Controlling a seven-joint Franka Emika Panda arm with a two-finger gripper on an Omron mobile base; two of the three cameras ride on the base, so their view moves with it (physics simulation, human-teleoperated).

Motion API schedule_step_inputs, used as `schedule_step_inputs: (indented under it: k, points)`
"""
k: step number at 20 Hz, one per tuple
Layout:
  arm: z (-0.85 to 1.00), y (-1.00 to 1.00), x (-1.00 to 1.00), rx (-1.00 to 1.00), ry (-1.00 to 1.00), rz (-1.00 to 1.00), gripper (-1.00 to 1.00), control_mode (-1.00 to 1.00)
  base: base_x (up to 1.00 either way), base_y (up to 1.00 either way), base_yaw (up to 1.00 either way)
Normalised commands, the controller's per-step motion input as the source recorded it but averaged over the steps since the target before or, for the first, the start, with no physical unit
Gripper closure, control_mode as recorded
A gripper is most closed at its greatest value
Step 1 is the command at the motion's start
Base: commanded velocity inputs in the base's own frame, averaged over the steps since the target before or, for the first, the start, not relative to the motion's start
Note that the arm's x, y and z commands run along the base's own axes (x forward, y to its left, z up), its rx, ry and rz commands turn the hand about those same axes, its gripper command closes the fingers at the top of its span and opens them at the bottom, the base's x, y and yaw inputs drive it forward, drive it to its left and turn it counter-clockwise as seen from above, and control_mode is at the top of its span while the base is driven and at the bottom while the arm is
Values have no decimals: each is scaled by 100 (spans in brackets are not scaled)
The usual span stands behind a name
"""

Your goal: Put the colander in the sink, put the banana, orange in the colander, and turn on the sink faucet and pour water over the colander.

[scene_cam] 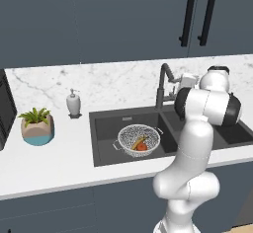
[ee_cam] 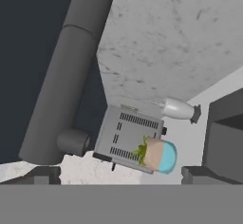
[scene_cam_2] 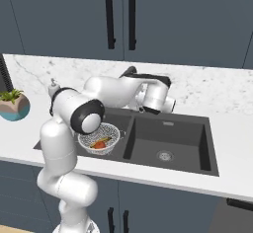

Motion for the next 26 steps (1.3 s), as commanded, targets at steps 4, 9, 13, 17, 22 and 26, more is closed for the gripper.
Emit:
schedule_step_inputs:
  k: [4,9,13,17,22,26]
  points:
    - [0,56,64,0,0,0,-100,-100,0,0,0]
    - [4,48,55,0,0,0,-100,-100,0,0,0]
    - [9,40,53,0,0,0,-100,-100,0,0,0]
    - [14,30,46,0,0,0,-100,-100,0,0,0]
    - [17,24,39,0,0,0,-100,-100,0,0,0]
    - [21,15,25,0,0,0,-100,-100,0,0,0]
